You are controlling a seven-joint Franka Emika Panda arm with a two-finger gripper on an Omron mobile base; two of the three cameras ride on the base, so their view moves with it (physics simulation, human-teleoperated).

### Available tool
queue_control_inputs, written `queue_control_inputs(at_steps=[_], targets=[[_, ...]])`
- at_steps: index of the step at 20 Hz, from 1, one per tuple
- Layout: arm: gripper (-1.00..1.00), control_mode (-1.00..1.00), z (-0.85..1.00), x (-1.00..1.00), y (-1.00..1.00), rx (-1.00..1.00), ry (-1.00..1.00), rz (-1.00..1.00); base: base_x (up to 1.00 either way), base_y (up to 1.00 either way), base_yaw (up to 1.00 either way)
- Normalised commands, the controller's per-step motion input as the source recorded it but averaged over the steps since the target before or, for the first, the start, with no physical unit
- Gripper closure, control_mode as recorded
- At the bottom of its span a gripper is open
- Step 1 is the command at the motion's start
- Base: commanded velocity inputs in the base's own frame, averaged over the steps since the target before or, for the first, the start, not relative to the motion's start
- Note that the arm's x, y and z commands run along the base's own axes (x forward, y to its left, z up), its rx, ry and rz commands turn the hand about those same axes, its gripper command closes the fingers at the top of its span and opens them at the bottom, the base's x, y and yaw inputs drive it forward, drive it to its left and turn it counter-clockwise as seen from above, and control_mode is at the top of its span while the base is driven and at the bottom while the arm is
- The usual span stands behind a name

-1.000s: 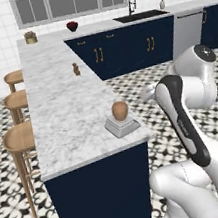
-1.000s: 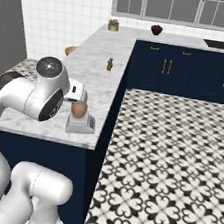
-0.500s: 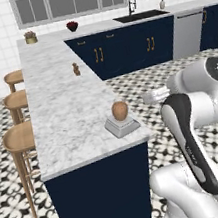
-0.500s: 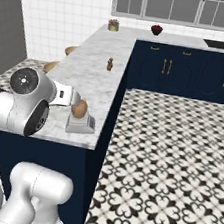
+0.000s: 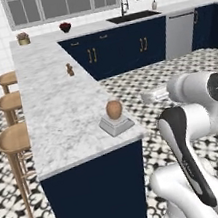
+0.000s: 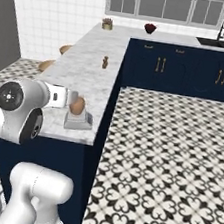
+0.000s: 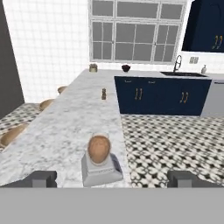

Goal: Pick the honey bottle and place it on the digital scale for weighing, and close the cabinet.

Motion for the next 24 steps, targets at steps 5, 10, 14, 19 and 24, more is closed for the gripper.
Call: queue_control_inputs(at_steps=[5, 10, 14, 19, 24], targets=[[-1.0, 1.0, 0.0, 0.0, 0.0, 0.0, 0.0, 0.0, -0.86, -0.17, -0.34], [-1.0, 1.0, 0.0, 0.0, 0.0, 0.0, 0.0, 0.0, -0.63, 0.07, -0.76], [-1.0, 1.0, 0.0, 0.0, 0.0, 0.0, 0.0, 0.0, 0.0, 0.08, -1.0], [-1.0, 1.0, 0.0, 0.0, 0.0, 0.0, 0.0, 0.0, 0.02, 0.25, -0.97], [-1.0, 1.0, 0.0, 0.0, 0.0, 0.0, 0.0, 0.0, 0.0, 0.09, -1.0]])
